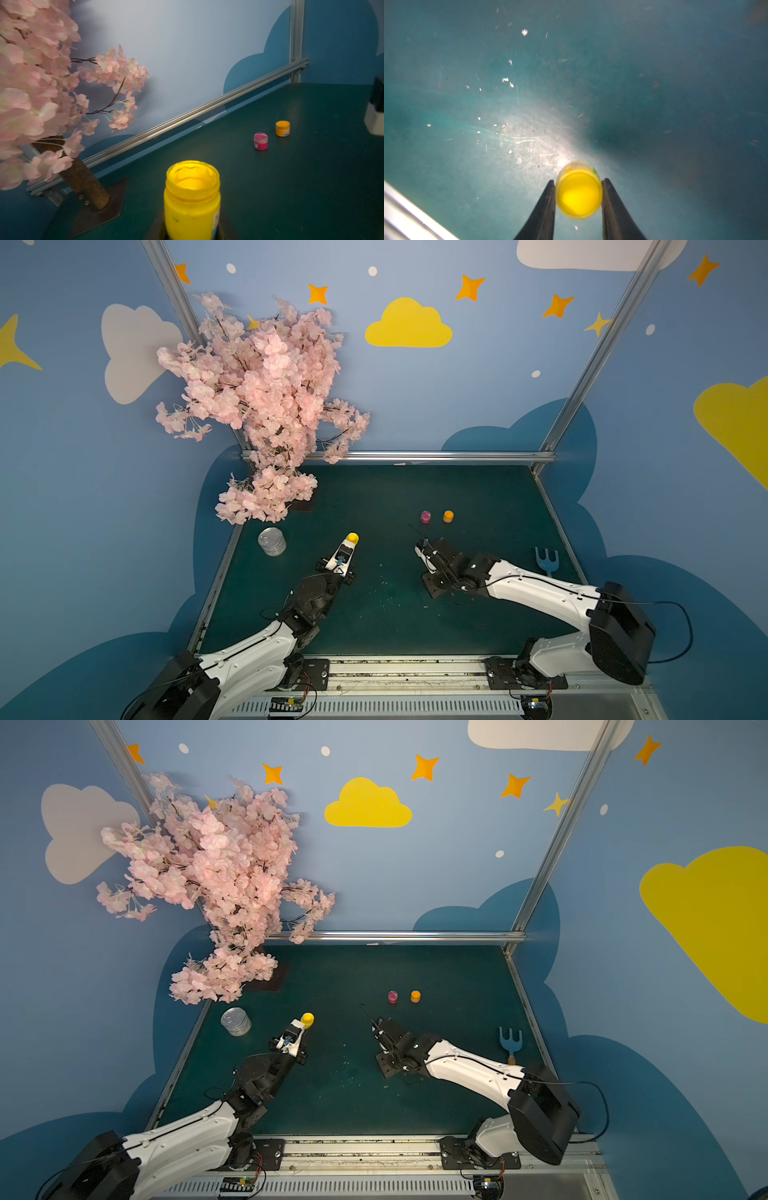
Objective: Close the paint jar lid
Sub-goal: Pick up the lid from the center of the board.
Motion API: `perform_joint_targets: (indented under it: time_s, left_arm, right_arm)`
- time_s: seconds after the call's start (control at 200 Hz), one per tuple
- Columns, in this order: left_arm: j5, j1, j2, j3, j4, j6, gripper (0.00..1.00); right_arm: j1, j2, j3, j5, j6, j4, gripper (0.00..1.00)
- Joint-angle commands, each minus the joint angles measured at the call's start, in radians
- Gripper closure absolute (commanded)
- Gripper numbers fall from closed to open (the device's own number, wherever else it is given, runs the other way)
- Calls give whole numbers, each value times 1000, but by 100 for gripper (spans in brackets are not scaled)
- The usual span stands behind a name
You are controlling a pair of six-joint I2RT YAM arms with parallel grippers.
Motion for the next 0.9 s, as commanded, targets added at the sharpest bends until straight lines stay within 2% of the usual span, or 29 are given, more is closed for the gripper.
perform_joint_targets:
  time_s: [0.0, 0.17, 0.21, 0.285, 0.345, 0.396, 0.491, 0.731, 0.896]
  left_arm:
    - [246, 9, 26, 31, 22, -33, 71]
    - [573, 7, 82, 55, 42, -72, 71]
    - [681, 6, 100, 64, 52, -86, 71]
    - [822, -5, 138, 92, 58, -120, 71]
    - [888, -17, 170, 114, 43, -129, 71]
    - [915, -23, 194, 127, 37, -128, 71]
    - [924, -28, 225, 144, 23, -127, 72]
    - [896, -41, 273, 173, -8, -123, 72]
    - [871, -46, 311, 175, 26, -132, 72]
  right_arm:
    - [-53, -71, -7, -33, -39, -76, 75]
    - [-95, -138, 67, -66, -139, -157, 75]
    - [-95, -150, 90, -78, -163, -174, 75]
    - [-95, -173, 118, -131, -215, -179, 75]
    - [-95, -196, 123, -195, -238, -161, 75]
    - [-93, -214, 112, -274, -272, -125, 75]
    - [-83, -246, 96, -333, -276, -72, 74]
    - [-40, -273, 99, -391, -299, -13, 73]
    - [25, -221, 153, -346, -321, -38, 72]
